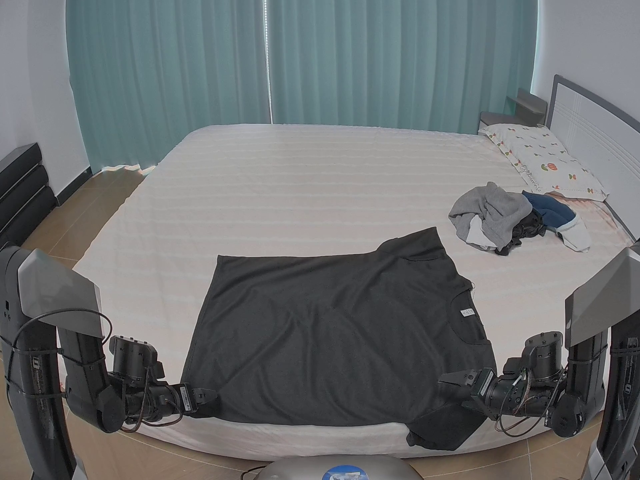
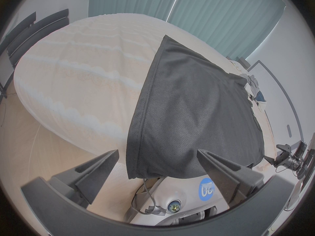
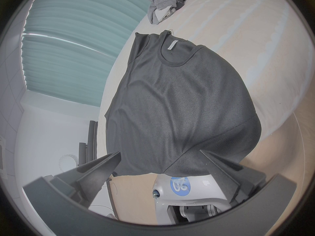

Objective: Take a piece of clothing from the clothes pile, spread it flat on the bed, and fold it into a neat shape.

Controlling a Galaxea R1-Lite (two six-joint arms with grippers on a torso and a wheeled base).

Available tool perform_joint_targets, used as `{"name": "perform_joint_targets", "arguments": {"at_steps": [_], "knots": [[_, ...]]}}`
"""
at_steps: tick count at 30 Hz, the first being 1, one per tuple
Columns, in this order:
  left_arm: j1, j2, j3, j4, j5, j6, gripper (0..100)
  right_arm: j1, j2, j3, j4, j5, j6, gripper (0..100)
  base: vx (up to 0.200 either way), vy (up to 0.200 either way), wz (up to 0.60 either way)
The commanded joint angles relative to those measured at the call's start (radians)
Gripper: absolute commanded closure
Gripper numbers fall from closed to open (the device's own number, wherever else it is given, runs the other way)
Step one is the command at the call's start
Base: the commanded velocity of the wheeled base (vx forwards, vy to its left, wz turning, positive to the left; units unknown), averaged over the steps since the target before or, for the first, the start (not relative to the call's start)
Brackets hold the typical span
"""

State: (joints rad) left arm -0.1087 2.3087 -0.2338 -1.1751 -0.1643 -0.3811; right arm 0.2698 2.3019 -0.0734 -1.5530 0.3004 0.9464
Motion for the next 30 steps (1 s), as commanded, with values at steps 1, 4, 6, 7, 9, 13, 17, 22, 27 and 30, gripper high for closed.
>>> {"name": "perform_joint_targets", "arguments": {"at_steps": [1,4,6,7,9,13,17,22,27,30], "knots": [[-0.014,0.009,-0.018,0.000,0.000,-0.004,0,0.000,0.002,0.000,-0.012,-0.001,0.000,0,0.000,0.000,0.00],[-0.023,0.012,-0.027,0.000,-0.001,-0.007,0,0.000,0.002,-0.002,-0.012,-0.001,-0.001,0,0.000,0.000,0.00],[-0.031,0.014,-0.028,0.000,0.000,-0.007,0,0.002,0.002,-0.002,-0.012,-0.001,-0.006,0,0.000,0.000,0.00],[-0.032,0.014,-0.030,0.002,0.000,-0.007,0,0.002,0.002,-0.002,-0.012,-0.001,-0.006,0,0.000,0.000,0.00],[-0.032,0.014,-0.030,0.006,0.005,-0.005,0,0.002,0.002,0.000,-0.012,0.000,-0.006,0,0.000,0.000,0.00],[-0.031,0.012,-0.024,0.005,0.008,-0.007,100,0.002,0.002,0.000,-0.012,-0.001,-0.006,0,0.000,0.000,0.00],[-0.026,0.009,-0.004,0.002,0.009,-0.012,100,0.005,0.002,-0.002,-0.012,-0.001,-0.006,0,0.000,0.000,0.00],[0.009,0.001,0.016,0.000,0.009,-0.012,100,0.005,0.002,0.000,-0.012,-0.001,-0.008,0,0.000,0.000,0.00],[0.026,-0.020,0.022,-0.001,0.006,-0.016,100,0.005,0.002,-0.002,-0.012,-0.001,-0.006,0,0.000,0.000,0.00],[0.026,-0.031,0.021,-0.005,0.003,-0.039,100,0.003,-0.001,-0.005,-0.012,-0.003,-0.008,0,0.000,0.000,0.00]]}}
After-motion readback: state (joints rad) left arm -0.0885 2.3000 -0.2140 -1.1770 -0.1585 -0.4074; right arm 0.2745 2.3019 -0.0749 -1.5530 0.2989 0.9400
